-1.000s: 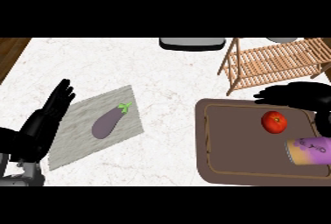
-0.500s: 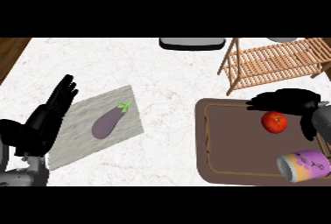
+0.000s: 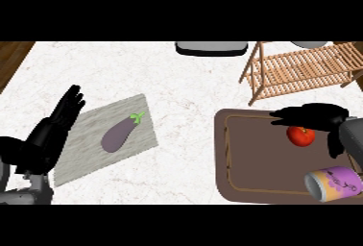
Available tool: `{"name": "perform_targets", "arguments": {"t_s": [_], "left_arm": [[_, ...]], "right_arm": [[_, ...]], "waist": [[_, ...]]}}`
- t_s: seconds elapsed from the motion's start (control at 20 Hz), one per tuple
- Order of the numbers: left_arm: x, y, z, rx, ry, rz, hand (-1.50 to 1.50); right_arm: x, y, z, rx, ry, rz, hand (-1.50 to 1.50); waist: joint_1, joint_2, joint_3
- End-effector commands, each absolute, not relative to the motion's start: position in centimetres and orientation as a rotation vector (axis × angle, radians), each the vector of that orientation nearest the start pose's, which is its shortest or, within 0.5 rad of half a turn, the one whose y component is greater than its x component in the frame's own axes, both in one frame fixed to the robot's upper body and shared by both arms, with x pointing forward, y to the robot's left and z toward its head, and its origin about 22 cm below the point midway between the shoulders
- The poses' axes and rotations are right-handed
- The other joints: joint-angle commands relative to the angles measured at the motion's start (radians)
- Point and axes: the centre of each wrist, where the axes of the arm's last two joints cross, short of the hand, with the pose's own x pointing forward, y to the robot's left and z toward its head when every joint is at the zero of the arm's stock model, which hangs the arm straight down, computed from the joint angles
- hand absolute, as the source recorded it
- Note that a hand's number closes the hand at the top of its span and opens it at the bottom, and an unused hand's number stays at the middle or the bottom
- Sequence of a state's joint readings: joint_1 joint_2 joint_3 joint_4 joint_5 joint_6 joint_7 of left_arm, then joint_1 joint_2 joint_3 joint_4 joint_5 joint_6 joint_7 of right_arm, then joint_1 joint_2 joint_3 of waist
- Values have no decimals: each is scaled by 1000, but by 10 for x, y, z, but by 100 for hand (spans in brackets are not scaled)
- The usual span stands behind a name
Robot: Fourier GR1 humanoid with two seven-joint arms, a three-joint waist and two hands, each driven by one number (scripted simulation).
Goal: Pick the tomato from the tray and place it in the tiered shelf
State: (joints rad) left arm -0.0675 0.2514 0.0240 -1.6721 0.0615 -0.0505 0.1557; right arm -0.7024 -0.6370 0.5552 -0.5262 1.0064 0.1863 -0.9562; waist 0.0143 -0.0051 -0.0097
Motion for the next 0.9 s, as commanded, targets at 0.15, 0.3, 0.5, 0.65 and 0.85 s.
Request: {"name": "perform_targets", "arguments": {"t_s": [0.15,0.3,0.5,0.65,0.85], "left_arm": [[253,290,72,118,-1583,-195,0],[251,280,68,99,-1589,-185,0],[242,266,51,114,-1578,-191,0],[260,284,63,127,-1563,-181,0],[264,278,55,103,-1570,-171,0]], "right_arm": [[362,-367,-1,-151,-1114,2121,150],[370,-370,6,-187,-1276,2065,150],[363,-366,-11,-223,-1353,2056,150],[362,-380,1,-232,-1478,2013,150],[386,-353,17,-203,-1634,1880,150]], "waist": [[-2,8,10],[9,11,11],[12,12,12],[-8,9,11],[0,12,11]]}}
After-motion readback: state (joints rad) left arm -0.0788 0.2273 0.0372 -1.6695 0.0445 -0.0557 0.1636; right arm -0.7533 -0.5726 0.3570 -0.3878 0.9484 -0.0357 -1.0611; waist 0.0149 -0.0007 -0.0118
